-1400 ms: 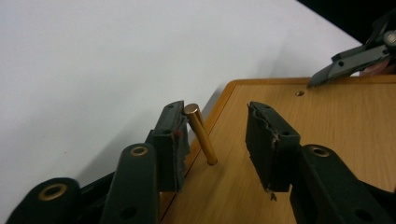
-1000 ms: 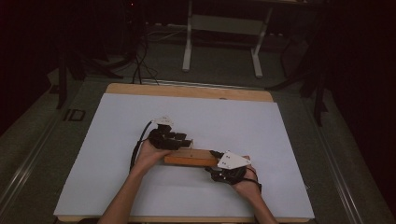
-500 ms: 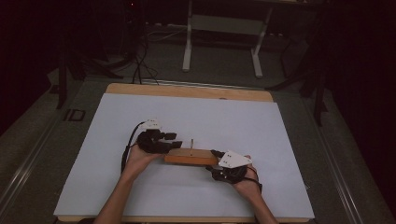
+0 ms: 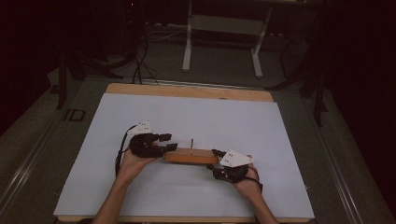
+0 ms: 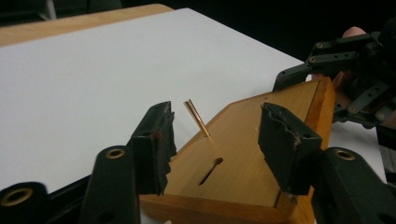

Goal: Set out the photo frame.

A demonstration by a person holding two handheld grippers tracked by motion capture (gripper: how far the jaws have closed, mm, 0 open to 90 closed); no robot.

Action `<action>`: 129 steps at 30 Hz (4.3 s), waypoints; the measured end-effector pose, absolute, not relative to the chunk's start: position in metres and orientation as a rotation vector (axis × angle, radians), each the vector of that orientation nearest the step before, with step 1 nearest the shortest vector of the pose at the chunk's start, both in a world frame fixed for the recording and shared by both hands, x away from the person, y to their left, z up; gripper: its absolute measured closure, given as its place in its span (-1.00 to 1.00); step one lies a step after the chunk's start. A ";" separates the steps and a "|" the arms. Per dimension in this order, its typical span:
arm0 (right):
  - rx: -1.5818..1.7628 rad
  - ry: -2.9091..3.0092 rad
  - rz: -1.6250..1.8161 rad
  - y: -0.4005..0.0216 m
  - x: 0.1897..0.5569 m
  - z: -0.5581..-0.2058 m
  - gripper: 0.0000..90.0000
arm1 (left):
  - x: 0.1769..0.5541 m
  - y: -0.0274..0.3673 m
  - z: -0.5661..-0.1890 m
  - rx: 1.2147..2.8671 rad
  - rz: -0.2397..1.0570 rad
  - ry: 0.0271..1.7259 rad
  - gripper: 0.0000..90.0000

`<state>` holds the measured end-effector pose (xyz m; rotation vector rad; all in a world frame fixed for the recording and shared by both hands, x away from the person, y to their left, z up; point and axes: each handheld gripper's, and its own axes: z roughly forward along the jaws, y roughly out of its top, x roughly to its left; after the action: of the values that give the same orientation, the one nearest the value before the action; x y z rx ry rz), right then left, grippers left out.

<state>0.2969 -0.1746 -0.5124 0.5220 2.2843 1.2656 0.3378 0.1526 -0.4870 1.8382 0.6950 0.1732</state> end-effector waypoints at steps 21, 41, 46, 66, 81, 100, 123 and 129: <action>0.544 2.279 1.282 -0.176 0.299 -0.511 0.07 | 0.315 0.158 -0.485 1.888 0.208 0.642 -0.20; 0.572 2.277 1.301 -0.179 0.302 -0.511 0.09 | 0.303 0.148 -0.498 1.993 0.309 0.588 -0.23; 0.573 2.279 1.302 -0.179 0.302 -0.511 0.09 | 0.303 0.148 -0.500 2.005 0.323 0.588 -0.24; 0.622 2.289 1.331 -0.181 0.307 -0.512 0.05 | 0.310 0.137 -0.512 2.075 0.424 0.625 -0.17; 0.649 2.291 1.345 -0.181 0.314 -0.517 0.04 | 0.315 0.134 -0.515 2.043 0.444 0.630 0.00; 0.654 2.331 1.414 -0.184 0.328 -0.520 0.02 | 0.318 0.133 -0.516 2.029 0.443 0.644 0.02; 0.689 2.299 1.393 -0.180 0.327 -0.519 0.04 | 0.317 0.126 -0.513 2.035 0.521 0.653 0.05; 0.694 2.302 1.393 -0.180 0.328 -0.518 0.05 | 0.318 0.126 -0.514 2.030 0.527 0.654 0.04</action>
<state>0.3281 -0.1801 -0.5178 0.6944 2.3023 1.3934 0.3179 0.1256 -0.5137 2.0297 0.6539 0.5267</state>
